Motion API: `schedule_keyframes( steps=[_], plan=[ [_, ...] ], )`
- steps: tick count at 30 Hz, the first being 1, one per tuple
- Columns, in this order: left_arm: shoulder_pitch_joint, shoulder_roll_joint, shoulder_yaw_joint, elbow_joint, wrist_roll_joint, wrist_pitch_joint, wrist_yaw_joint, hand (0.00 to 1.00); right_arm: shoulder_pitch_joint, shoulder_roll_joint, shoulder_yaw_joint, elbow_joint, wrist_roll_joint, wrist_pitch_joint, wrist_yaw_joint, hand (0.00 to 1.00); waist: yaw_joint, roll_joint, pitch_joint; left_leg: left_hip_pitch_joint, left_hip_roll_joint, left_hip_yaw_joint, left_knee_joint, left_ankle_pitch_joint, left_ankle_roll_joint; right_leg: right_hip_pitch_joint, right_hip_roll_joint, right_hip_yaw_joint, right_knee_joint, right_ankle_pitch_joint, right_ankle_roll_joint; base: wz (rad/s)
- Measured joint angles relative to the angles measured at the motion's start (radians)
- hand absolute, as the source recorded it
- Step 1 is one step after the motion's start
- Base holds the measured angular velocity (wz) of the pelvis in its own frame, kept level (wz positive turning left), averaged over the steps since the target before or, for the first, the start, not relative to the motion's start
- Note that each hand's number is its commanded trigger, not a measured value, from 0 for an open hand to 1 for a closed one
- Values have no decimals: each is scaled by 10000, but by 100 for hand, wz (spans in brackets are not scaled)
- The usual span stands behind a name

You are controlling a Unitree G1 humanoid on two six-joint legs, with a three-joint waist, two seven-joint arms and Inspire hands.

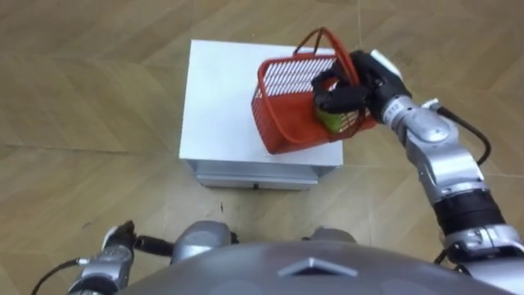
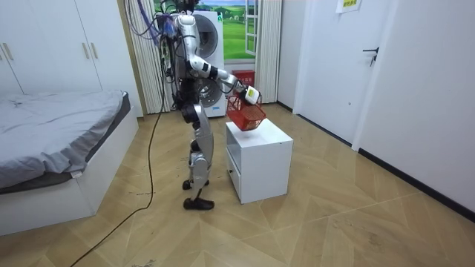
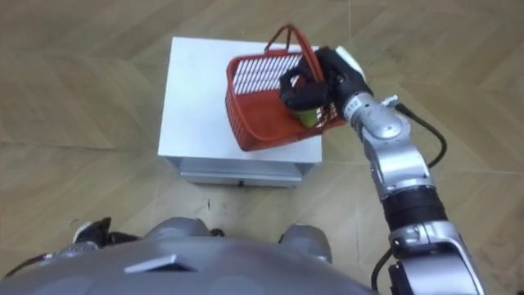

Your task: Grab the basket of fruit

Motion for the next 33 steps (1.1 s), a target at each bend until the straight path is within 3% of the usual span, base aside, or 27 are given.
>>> schedule_keyframes(
  steps=[1, 2, 7, 16, 20, 21, 22, 23, 26, 29, 33],
  plan=[
    [-17, -69, 0, -9, 3, 17, 3, 0, 44, -21, 3, 14, -12, 6, -1, 100, -51, 61, -12, -1, -3, -89, 4, -12, 7, -26, 60, 38, -62, 230, -110, 30],
    [24, -184, 0, -115, 14, 24, -28, 0, 154, -48, 19, 20, -47, 57, 19, 100, -21, 219, -119, 46, 28, -204, -118, -4, -3, 219, 123, 39, -333, 389, -130, 21],
    [203, -157, 20, -133, 20, 1, -22, 0, 132, -46, 185, 36, -42, 65, 462, 100, 40, 193, -115, 232, 28, -282, -650, 130, -86, 535, 191, -154, -886, 400, -136, 11],
    [816, -156, -80, -87, 4, 38, 6, 0, 91, -4, 213, 1131, 27, 60, 651, 100, 43, 86, -16, 376, 15, -492, -830, 128, -88, 955, 251, -368, -1466, 476, -74, 9],
    [830, -182, -94, 222, 118, 66, -93, 0, 86, 68, 212, 1892, -5, 41, 653, 100, 233, 144, 50, 320, 23, -508, -871, 102, -93, 921, 271, -409, -1468, 481, -71, 0],
    [831, -191, -94, 258, 119, 75, -158, 0, 86, 88, 212, 1954, -3, 41, 648, 78, 283, 178, 65, 291, 28, -555, -883, 79, -93, 895, 278, -441, -1467, 481, -71, 0],
    [832, -191, -89, 279, 119, 80, -205, 0, 85, 107, 212, 1956, -2, 40, 649, 46, 291, 194, 59, 263, 27, -566, -881, 79, -93, 872, 277, -454, -1466, 481, -72, 5],
    [833, -196, -93, 296, 126, 123, -270, 0, 74, 154, 212, 1956, -1, 7, 650, 0, 318, 216, 46, 181, 26, -567, -835, 79, -93, 802, 277, -469, -1452, 482, -74, 6],
    [835, -223, -96, 305, 112, 252, -304, 0, 63, 262, 218, 1956, 25, -55, 633, 0, 468, 304, 71, 150, 26, -564, -834, 80, -94, 776, 276, -496, -1451, 482, -74, 2],
    [833, -245, -105, 282, 117, 312, -254, 0, -44, 374, 219, 1956, 116, -88, 408, 0, 522, 367, 14, -31, 19, -579, -817, 85, -92, 596, 259, -532, -1423, 482, -74, 0],
    [841, -273, -104, 294, 117, 377, -187, 0, -238, 447, 218, 1991, 122, -199, 50, 0, 526, 386, -4, -198, 17, -580, -760, 91, -93, 410, 251, -537, -1415, 483, -74, 0]
  ],
)
